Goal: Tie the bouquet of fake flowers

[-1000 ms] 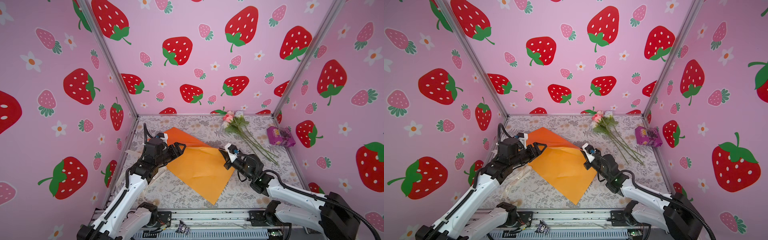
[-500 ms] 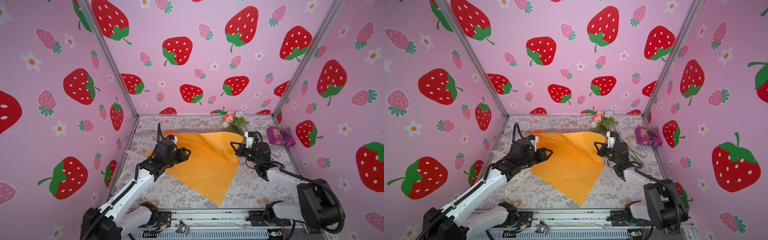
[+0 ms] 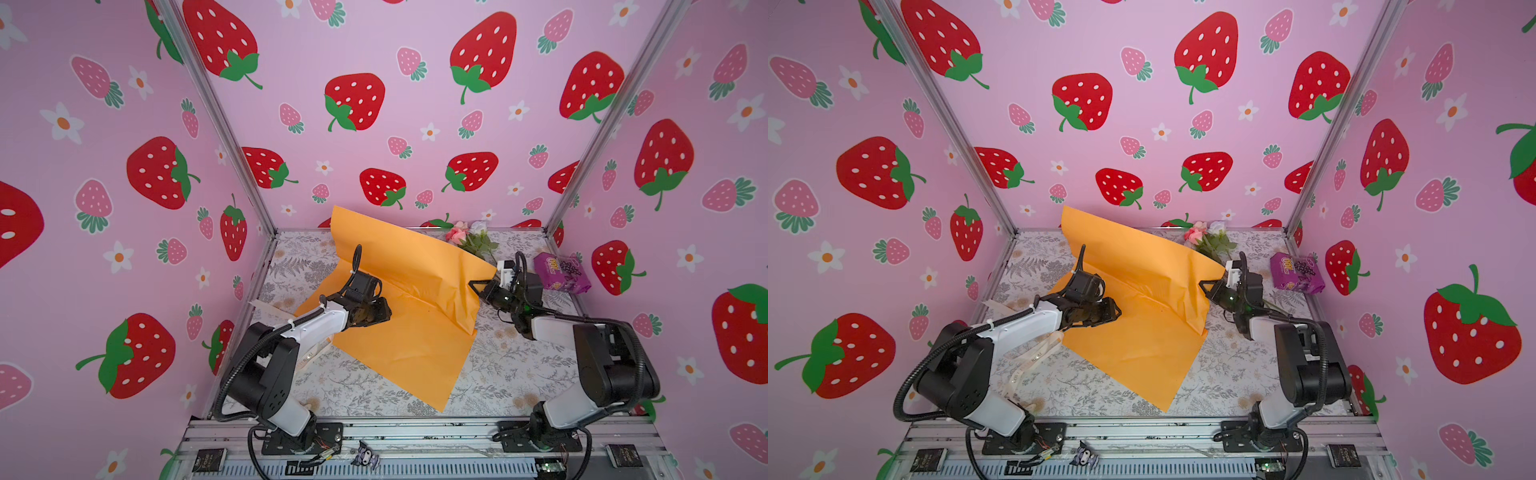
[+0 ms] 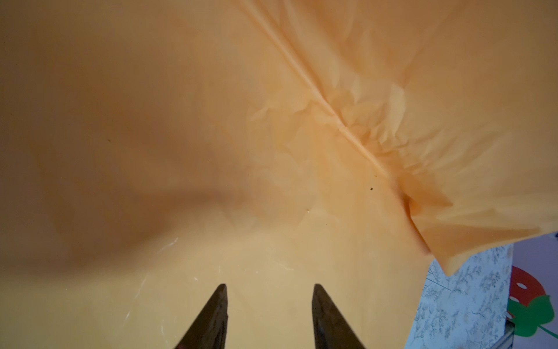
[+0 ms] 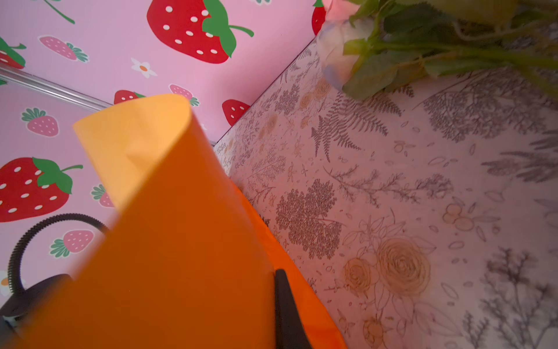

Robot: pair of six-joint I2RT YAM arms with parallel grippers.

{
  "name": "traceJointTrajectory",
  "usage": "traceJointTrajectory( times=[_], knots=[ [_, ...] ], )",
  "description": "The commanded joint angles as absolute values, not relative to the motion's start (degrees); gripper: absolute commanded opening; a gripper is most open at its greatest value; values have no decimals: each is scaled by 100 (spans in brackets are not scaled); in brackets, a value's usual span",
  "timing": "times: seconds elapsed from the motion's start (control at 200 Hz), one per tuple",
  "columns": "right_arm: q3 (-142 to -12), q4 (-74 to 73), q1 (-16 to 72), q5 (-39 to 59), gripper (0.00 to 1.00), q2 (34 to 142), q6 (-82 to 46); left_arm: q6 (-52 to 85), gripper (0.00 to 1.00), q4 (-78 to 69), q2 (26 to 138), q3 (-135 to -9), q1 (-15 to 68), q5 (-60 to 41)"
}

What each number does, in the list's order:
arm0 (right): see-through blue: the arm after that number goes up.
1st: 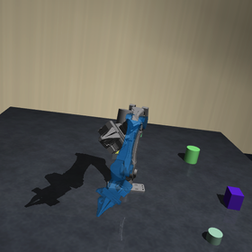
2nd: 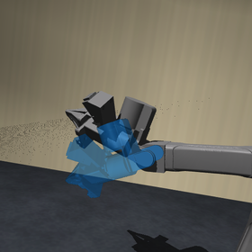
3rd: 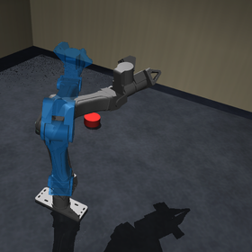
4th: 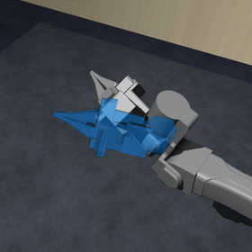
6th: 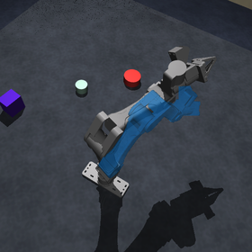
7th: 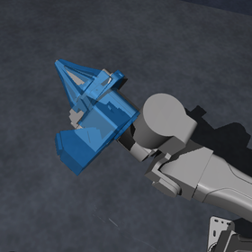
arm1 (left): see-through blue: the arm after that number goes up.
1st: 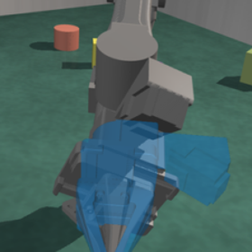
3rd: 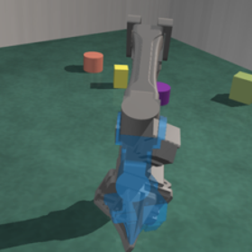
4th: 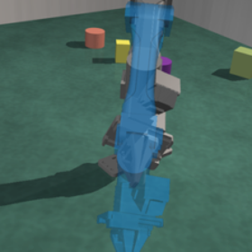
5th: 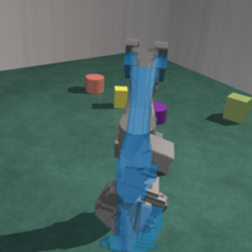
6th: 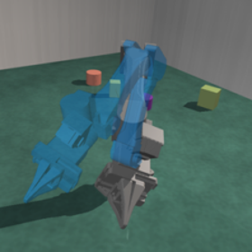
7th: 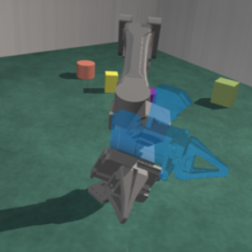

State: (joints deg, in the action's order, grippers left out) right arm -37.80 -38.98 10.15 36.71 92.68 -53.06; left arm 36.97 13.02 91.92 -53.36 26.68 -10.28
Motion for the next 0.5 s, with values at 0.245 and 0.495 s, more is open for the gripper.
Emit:
traceJointTrajectory(
  times=[0.245,0.495],
  knots=[
    [-5158,-2748,857,3925,0,10283,-4670,3718,39,1444,9420,-4959,2601,-214],
    [-5370,-1840,846,3014,1,10614,-4227,3676,39,1405,9265,-4361,1945,-577]
  ],
)
